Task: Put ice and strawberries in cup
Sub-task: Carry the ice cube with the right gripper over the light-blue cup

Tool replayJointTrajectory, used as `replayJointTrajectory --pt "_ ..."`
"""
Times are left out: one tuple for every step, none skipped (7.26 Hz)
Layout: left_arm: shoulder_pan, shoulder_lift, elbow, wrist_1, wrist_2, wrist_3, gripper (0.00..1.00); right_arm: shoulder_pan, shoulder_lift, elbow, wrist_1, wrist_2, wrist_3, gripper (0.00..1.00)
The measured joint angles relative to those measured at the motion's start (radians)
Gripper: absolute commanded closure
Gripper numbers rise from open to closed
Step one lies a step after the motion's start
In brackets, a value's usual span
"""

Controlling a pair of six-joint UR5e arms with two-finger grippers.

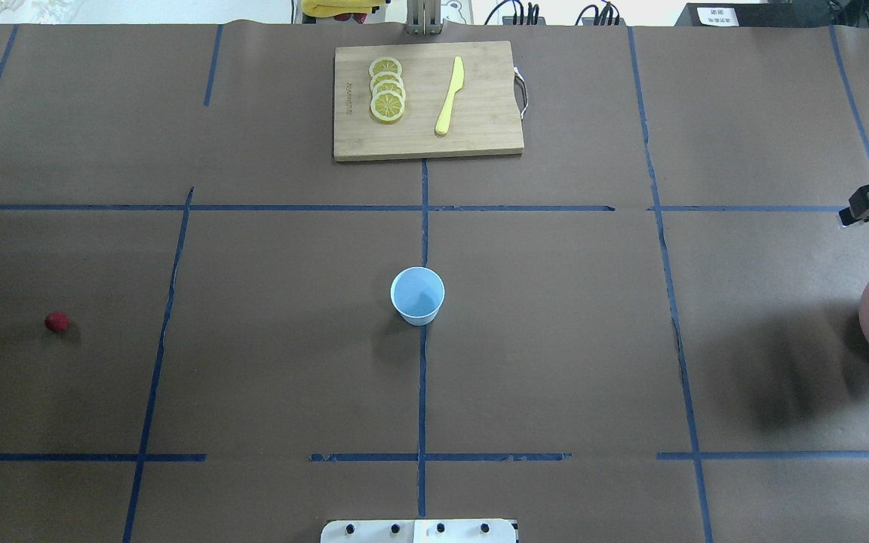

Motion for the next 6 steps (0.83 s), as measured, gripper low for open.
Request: replayJointTrajectory --pt "0.0 0.004 0.0 -0.002 0.0 0.0 0.0 -0.055 0.05 0.014 -0.002 -0.005 0.114 1.0" --pt "0.001 0.006 0.0 -0.002 0.0 0.0 0.0 -0.122 0.108 0.021 -0.007 -0.023 0.229 1.0" --pt "0.001 0.007 0.0 -0.003 0.0 0.0 0.0 -0.198 0.178 0.025 -0.025 -0.055 0.348 1.0" --pt "0.001 0.007 0.0 -0.004 0.0 -0.001 0.0 -0.276 0.257 0.025 -0.069 -0.101 0.448 1.0" --pt "0.001 0.007 0.0 -0.004 -0.001 -0.001 0.0 -0.356 0.35 0.025 -0.146 -0.169 0.527 1.0" --pt "0.001 0.007 0.0 -0.003 -0.001 -0.001 0.0 -0.431 0.441 0.024 -0.23 -0.237 0.592 1.0"
